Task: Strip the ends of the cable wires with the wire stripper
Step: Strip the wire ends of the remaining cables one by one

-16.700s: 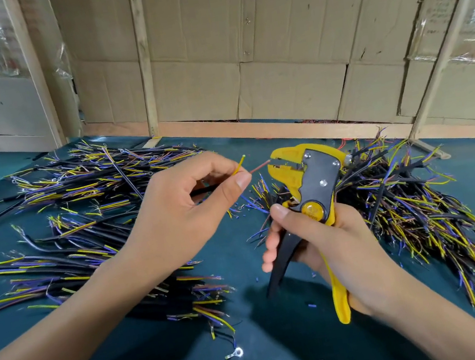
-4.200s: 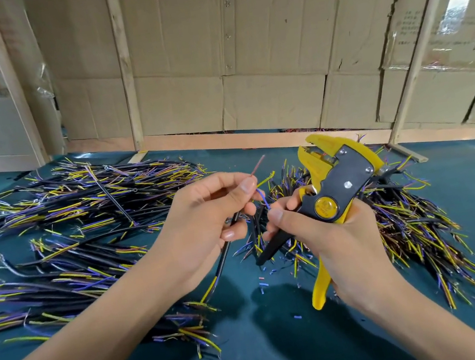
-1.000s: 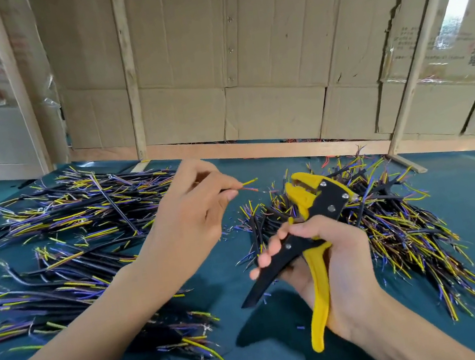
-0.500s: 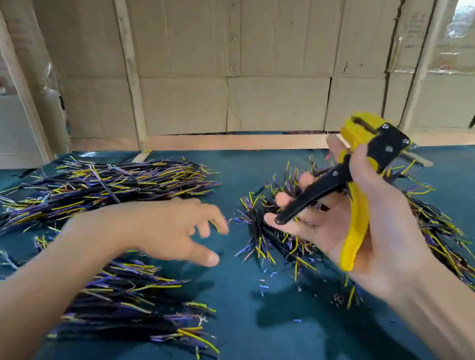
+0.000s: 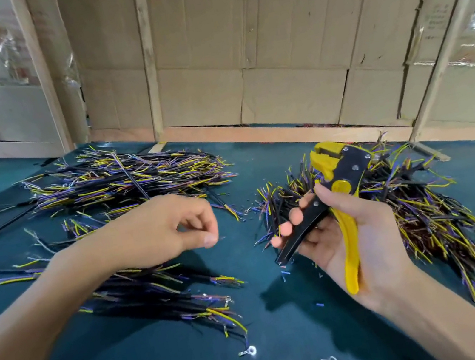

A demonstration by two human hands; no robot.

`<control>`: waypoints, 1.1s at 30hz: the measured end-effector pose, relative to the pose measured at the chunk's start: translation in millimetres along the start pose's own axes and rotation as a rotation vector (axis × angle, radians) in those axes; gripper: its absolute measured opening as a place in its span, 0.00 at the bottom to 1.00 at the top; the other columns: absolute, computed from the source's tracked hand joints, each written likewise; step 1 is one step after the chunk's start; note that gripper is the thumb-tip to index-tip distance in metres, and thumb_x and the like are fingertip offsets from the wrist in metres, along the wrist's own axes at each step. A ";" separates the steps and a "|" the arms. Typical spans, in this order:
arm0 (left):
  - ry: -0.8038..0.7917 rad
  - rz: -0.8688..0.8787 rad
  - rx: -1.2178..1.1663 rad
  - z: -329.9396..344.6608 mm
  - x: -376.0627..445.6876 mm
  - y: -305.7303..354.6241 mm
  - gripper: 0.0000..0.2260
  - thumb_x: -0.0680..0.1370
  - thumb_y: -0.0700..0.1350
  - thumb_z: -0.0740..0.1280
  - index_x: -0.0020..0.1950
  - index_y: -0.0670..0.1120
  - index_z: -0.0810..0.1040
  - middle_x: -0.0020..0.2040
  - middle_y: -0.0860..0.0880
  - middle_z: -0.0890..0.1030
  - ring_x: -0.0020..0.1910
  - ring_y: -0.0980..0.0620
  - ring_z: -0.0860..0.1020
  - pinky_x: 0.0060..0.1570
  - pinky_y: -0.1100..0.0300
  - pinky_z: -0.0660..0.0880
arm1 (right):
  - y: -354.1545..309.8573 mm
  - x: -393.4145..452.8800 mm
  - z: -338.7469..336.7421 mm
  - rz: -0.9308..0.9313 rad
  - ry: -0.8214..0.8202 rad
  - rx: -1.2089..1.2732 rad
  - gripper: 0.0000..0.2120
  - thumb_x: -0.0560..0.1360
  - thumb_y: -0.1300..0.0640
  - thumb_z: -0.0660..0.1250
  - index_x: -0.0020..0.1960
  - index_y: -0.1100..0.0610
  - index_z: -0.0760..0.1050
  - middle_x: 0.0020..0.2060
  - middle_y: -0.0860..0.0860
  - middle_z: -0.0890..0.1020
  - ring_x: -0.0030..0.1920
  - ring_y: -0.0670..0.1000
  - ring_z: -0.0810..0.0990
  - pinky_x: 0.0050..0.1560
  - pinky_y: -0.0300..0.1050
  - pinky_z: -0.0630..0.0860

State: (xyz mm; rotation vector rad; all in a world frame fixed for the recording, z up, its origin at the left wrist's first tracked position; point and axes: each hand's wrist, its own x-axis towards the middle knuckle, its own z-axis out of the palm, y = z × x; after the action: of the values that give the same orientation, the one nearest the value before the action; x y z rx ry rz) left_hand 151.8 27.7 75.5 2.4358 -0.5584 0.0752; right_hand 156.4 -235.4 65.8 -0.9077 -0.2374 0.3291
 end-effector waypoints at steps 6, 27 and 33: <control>0.344 0.285 -0.022 35.5 8.0 25.3 0.11 0.76 0.46 0.73 0.57 0.54 0.78 0.44 0.57 0.82 0.46 0.57 0.80 0.52 0.65 0.74 | 7.6 0.4 -1.5 -0.052 -0.025 -0.236 0.02 0.69 0.61 0.74 0.41 0.57 0.83 0.49 0.67 0.84 0.39 0.62 0.83 0.43 0.58 0.82; 0.338 0.262 0.098 30.9 4.8 0.6 0.08 0.76 0.51 0.71 0.50 0.49 0.83 0.43 0.58 0.82 0.43 0.61 0.78 0.43 0.56 0.76 | 6.4 2.0 -4.3 -0.211 0.114 -0.314 0.09 0.75 0.77 0.66 0.45 0.65 0.74 0.37 0.62 0.80 0.36 0.61 0.80 0.45 0.58 0.83; 0.581 0.452 0.171 34.0 6.7 13.8 0.09 0.79 0.43 0.69 0.58 0.44 0.83 0.47 0.50 0.78 0.44 0.50 0.78 0.45 0.54 0.75 | 9.4 -0.9 -2.7 -0.015 0.003 -0.462 0.07 0.71 0.72 0.73 0.45 0.64 0.77 0.41 0.66 0.81 0.37 0.62 0.81 0.44 0.59 0.82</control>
State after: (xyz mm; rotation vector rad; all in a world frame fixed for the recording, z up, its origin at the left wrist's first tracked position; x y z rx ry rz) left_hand 149.4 -4.9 57.4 2.2392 -0.8336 1.0144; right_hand 154.8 -232.4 56.7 -1.3611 -0.3246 0.2624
